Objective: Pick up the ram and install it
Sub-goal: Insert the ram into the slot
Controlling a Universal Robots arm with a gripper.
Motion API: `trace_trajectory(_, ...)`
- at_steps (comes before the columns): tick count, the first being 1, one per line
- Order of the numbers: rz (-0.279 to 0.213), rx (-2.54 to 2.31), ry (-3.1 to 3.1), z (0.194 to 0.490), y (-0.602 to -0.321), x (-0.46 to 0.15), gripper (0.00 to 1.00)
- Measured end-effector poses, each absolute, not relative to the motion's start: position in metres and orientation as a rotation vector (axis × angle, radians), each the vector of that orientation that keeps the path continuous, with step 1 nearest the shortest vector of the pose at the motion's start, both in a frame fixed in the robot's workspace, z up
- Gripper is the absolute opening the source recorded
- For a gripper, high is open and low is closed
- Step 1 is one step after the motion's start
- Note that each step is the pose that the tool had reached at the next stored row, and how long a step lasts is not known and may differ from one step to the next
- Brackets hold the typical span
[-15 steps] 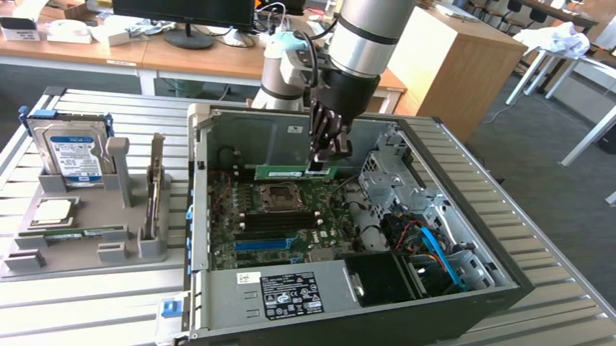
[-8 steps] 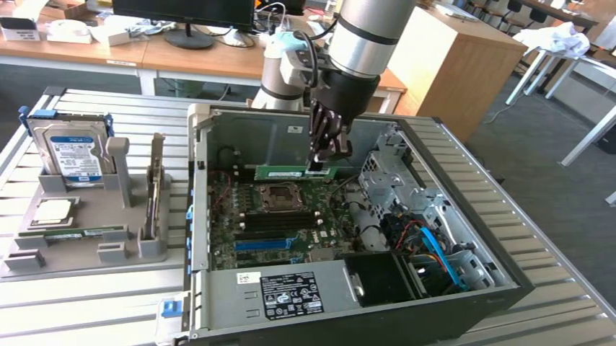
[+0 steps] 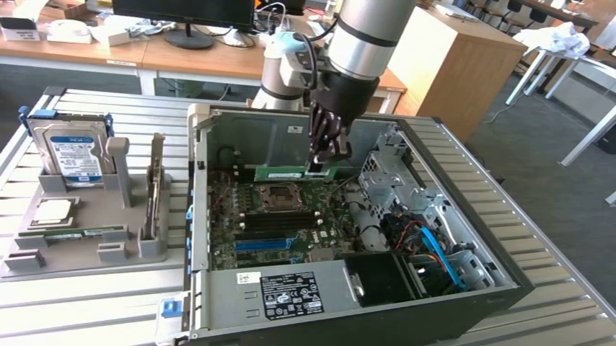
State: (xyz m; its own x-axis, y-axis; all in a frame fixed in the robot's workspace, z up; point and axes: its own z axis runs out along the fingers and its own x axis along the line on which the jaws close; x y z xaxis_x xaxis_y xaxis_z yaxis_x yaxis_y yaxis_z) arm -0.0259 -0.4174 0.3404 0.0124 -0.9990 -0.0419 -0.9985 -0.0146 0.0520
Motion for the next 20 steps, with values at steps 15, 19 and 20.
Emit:
trace_trajectory(15,-0.104,2.23,-2.2,0.329,-0.417,-0.026,0.11)
trace_trajectory(19,-0.104,2.23,-2.2,0.326,-0.417,-0.026,0.11)
trace_trajectory(20,-0.104,2.23,-2.2,0.326,-0.417,-0.026,0.11)
